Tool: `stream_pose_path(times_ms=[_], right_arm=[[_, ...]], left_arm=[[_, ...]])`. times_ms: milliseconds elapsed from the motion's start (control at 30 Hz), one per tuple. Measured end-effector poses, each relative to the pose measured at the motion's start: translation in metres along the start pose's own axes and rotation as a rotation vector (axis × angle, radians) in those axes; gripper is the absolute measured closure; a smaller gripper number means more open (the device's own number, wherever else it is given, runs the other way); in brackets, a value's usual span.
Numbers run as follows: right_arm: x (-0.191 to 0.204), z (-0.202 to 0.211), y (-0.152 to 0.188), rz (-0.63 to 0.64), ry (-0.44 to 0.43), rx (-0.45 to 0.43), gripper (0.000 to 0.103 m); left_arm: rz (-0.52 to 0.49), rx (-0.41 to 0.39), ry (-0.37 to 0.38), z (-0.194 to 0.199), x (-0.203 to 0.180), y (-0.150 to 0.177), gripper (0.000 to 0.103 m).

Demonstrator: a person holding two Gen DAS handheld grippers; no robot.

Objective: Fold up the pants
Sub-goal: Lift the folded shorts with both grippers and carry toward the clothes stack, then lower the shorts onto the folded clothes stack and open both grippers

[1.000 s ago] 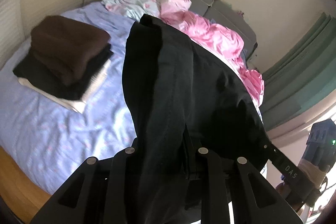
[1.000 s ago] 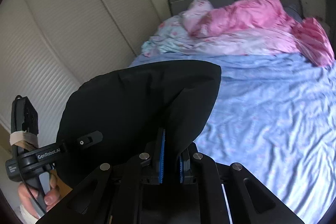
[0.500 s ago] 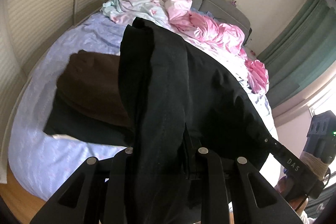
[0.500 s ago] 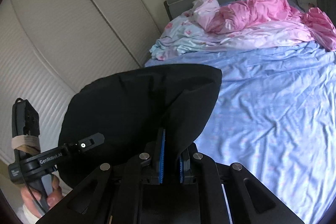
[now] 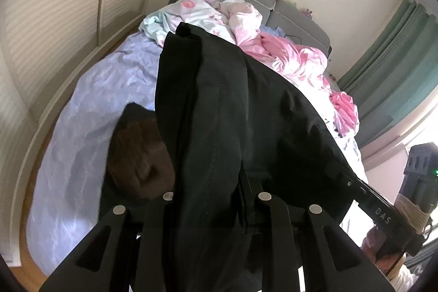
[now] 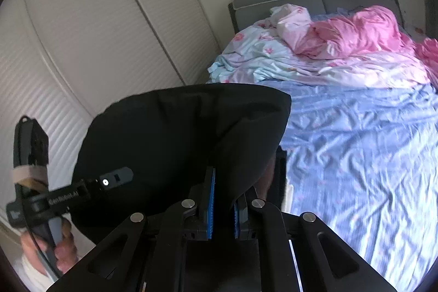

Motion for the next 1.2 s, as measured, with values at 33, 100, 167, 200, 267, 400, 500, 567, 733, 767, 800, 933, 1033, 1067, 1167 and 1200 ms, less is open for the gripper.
stream_pose_path(times_ms=[33,100,167,200,267,400,500,567,733,767,800,933,1033,1067,1167,1200], right_arm=[[0.003,-0.007,-0.003,0.004,0.000,0.003,0.092],[0.009,-0.023,-0.008,0.013,0.011,0.014,0.092],[0.010,-0.040,-0.013,0.016,0.024,0.034,0.092],[0.010,-0.048,-0.014,0.014,0.029,0.043,0.092],[0.007,-0.064,-0.014,0.005,0.042,0.065,0.092],[-0.001,-0.090,-0.010,0.010,0.071,0.099,0.092],[-0.008,-0.106,-0.004,0.012,0.096,0.132,0.092],[-0.014,-0.112,0.001,0.005,0.109,0.148,0.092],[-0.019,-0.122,0.011,0.000,0.136,0.179,0.092],[-0.021,-0.123,0.012,-0.001,0.145,0.183,0.092],[-0.023,-0.123,0.012,-0.006,0.147,0.186,0.092],[-0.029,-0.128,0.015,-0.058,0.146,0.213,0.087],[-0.033,-0.128,0.024,-0.083,0.175,0.246,0.059],[-0.035,-0.126,0.028,-0.088,0.186,0.252,0.053],[-0.041,-0.117,0.042,-0.109,0.189,0.267,0.047],[-0.044,-0.114,0.045,-0.121,0.189,0.272,0.044]], left_arm=[[-0.001,0.004,0.002,-0.002,0.007,-0.003,0.080],[-0.002,0.020,0.005,-0.012,0.020,-0.013,0.080],[-0.004,0.044,0.002,-0.027,0.033,-0.020,0.080],[0.000,0.057,0.004,-0.033,0.038,-0.020,0.080],[0.019,0.086,0.007,-0.047,0.048,-0.021,0.080],[0.030,0.128,-0.003,-0.069,0.061,-0.016,0.079],[0.037,0.164,-0.007,-0.085,0.070,-0.012,0.079],[0.025,0.187,-0.017,-0.092,0.074,-0.007,0.078],[-0.049,0.215,-0.172,-0.095,0.092,-0.005,0.058],[-0.064,0.202,-0.219,-0.091,0.097,-0.007,0.058],[-0.075,0.191,-0.262,-0.087,0.103,-0.008,0.052],[-0.021,0.208,-0.268,-0.082,0.123,0.000,0.046],[-0.020,0.221,-0.299,-0.082,0.128,0.013,0.046],[-0.019,0.224,-0.309,-0.081,0.129,0.018,0.045],[-0.005,0.229,-0.320,-0.078,0.131,0.029,0.040],[-0.002,0.231,-0.323,-0.076,0.131,0.033,0.040]])
Point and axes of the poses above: each gripper's, at about its wrist camera, not at the fingertips, and z roughly against the way its jaws point, x to its left, y to its underside, the point moved 7 cm from there along -z, roughly the way its jaws point, and after that the axes turned 4 degrees about -z, right-handed, at the moved point
